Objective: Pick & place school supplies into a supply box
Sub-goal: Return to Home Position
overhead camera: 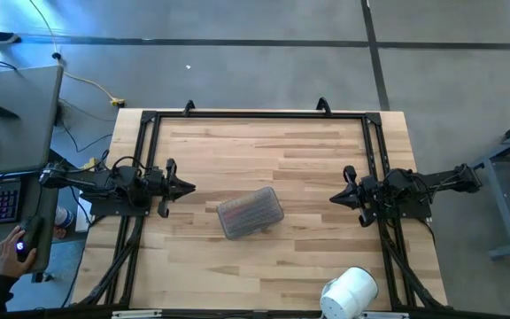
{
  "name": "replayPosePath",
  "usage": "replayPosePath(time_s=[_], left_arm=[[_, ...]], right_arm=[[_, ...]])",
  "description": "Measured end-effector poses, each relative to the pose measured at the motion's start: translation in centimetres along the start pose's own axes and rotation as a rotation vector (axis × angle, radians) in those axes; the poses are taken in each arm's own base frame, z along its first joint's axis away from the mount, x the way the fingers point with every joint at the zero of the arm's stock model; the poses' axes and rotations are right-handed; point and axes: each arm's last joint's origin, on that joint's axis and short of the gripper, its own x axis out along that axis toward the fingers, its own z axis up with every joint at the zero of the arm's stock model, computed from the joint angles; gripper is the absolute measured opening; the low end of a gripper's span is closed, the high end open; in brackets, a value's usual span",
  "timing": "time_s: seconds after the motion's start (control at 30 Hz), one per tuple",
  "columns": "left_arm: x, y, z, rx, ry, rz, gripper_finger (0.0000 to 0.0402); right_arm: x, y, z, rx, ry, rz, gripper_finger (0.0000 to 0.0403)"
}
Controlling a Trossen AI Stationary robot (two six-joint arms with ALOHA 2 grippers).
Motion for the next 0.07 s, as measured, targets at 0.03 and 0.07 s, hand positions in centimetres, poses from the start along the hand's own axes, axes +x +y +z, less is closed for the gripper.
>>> replayPosePath(time_s=[0.03, 0.07], left_arm=[[0.00, 0.00, 0.00, 0.000, 0.000, 0.000, 0.0074], [0.00, 0.00, 0.00, 0.000, 0.000, 0.001, 0.0074]], right_arm=[[0.00, 0.00, 0.00, 0.000, 0.000, 0.000, 0.0000], [0.00, 0.00, 0.00, 0.000, 0.000, 0.000, 0.0000]])
